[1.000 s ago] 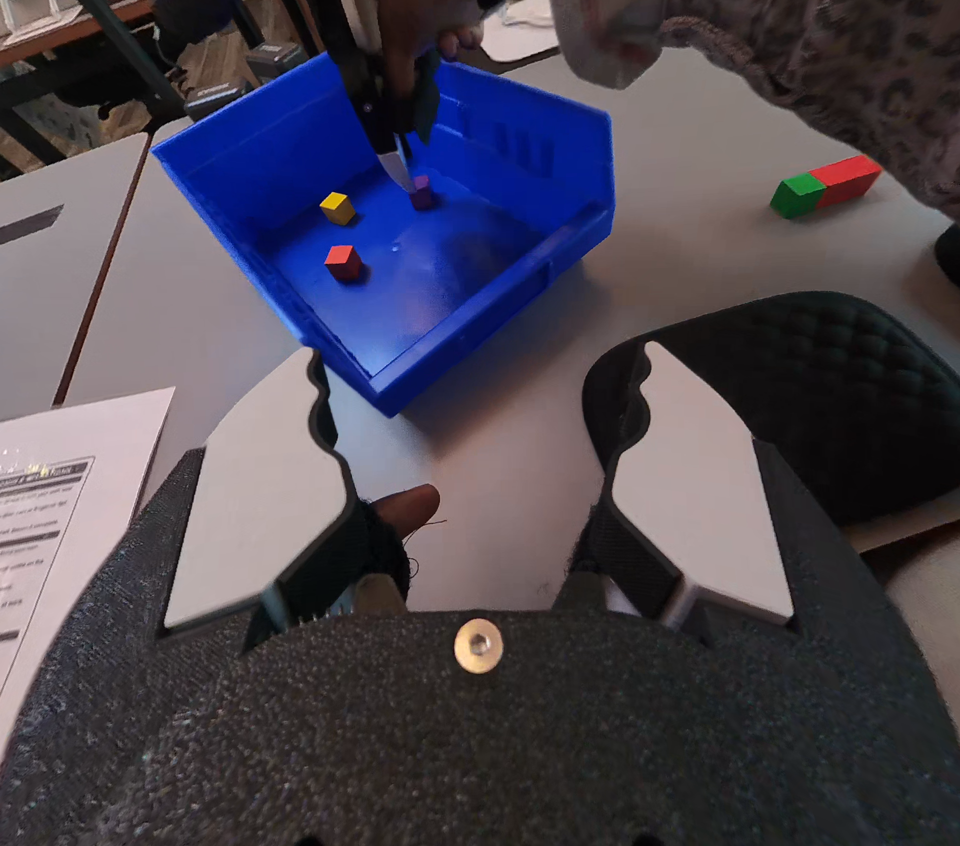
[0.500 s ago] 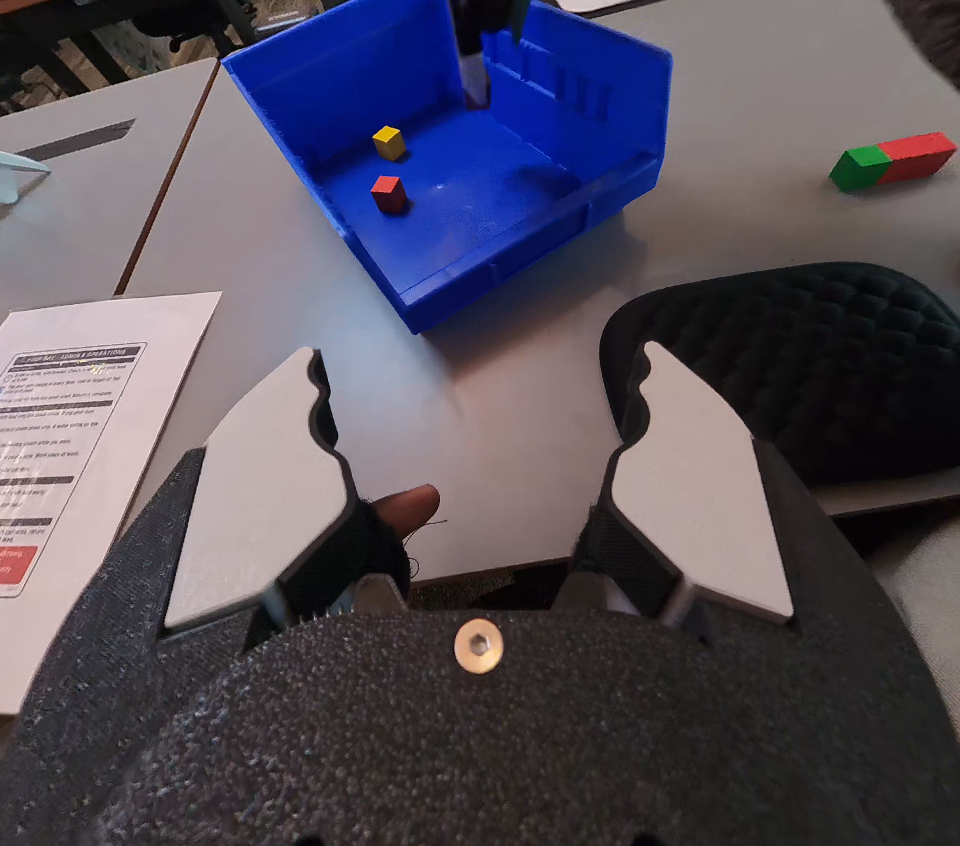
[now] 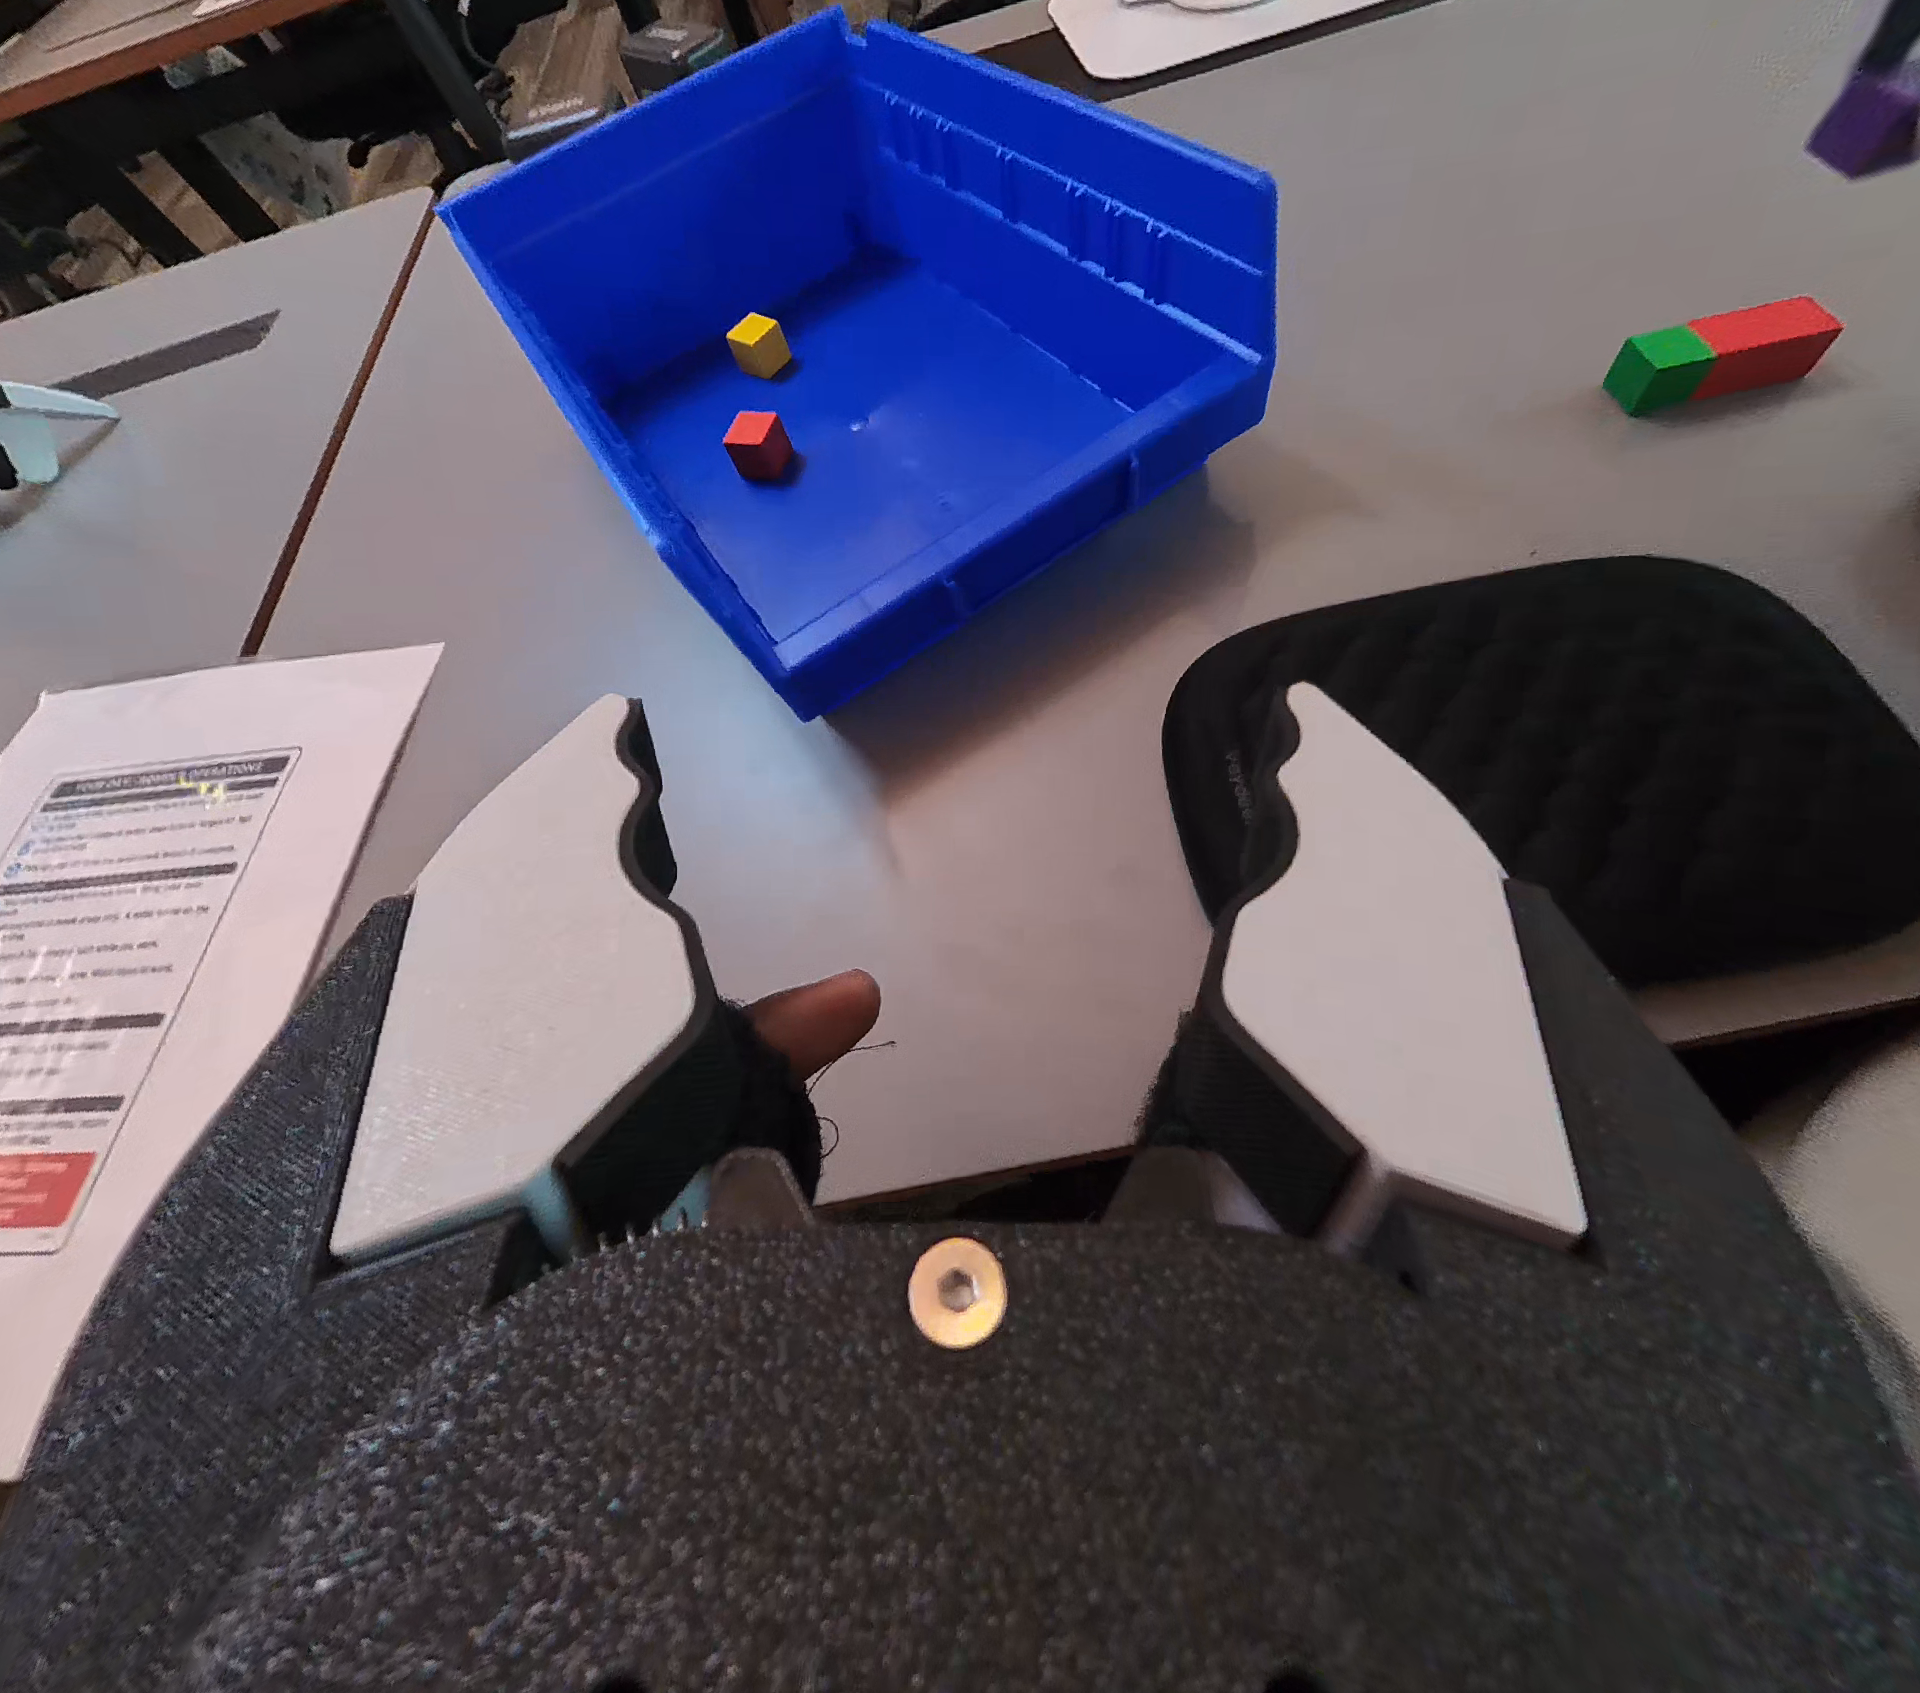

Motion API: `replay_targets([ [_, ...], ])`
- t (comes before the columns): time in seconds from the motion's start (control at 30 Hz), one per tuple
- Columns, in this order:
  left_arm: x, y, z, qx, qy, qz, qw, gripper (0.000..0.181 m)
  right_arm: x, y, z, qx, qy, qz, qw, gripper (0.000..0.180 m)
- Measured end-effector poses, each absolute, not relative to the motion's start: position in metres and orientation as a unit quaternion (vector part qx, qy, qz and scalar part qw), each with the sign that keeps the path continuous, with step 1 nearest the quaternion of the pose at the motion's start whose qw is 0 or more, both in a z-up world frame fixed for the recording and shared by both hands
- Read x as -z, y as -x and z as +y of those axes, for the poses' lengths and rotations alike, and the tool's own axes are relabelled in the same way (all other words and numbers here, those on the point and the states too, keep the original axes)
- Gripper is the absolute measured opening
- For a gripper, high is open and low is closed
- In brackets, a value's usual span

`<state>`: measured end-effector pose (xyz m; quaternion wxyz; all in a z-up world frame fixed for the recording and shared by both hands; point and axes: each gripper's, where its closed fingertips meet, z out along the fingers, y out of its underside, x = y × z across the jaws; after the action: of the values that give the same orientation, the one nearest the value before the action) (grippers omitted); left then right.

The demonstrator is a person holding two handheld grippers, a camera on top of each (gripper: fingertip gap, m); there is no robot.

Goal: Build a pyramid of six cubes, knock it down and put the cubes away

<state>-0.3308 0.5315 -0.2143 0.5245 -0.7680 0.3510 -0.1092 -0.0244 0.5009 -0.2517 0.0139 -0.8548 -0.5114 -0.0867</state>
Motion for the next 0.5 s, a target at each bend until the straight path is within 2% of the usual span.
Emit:
replay_targets([
  [0.23, 0.203, 0.309, 0.533, 0.107, 0.751, 0.383, 0.527, 0.108, 0.294, 0.014, 0.483, 0.039, 0.897, -0.44, -0.002, 0.021],
  [0.5, 0.204, 0.302, 0.538, 0.119, 0.744, 0.399, 0.523, 0.108, 0.304, 0.014, 0.485, 0.043, 0.906, -0.42, -0.022, 0.021],
])
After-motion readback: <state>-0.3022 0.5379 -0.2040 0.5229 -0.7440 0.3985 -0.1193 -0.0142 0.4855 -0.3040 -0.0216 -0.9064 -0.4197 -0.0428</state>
